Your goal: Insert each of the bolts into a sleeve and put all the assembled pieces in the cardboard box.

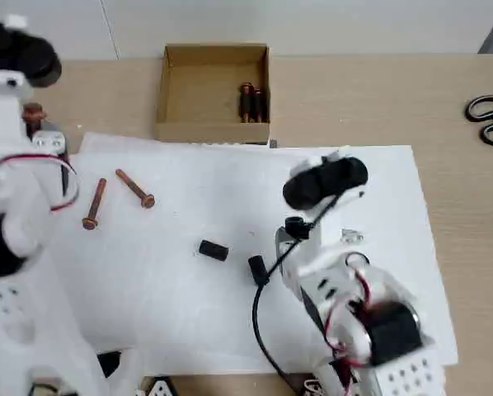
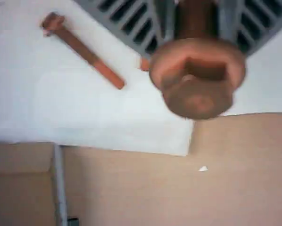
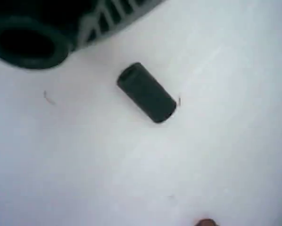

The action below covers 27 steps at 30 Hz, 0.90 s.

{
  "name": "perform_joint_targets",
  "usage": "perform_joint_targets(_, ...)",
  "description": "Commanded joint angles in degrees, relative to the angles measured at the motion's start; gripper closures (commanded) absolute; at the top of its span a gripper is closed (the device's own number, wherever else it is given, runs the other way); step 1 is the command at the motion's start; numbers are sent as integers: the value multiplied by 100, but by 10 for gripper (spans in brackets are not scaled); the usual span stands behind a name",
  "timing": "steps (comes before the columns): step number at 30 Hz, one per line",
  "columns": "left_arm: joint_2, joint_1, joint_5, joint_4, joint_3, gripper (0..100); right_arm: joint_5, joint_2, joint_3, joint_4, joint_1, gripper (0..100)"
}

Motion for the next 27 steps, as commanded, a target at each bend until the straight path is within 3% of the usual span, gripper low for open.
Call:
perform_joint_targets(1,-835,70,1081,-527,989,994,325,-505,-237,48,-48,996)
perform_joint_targets(6,-1855,703,3051,-1090,2536,994,571,-743,123,31,-224,996)
perform_joint_targets(10,-2752,1275,4009,-1723,3697,994,659,-971,264,-4,-866,996)
perform_joint_targets(18,-4492,2312,4299,-2418,5675,994,1319,-1631,1002,-13,-1613,996)
perform_joint_targets(27,-5996,2875,4563,-2435,6642,994,2673,-2967,1785,4,-1763,996)
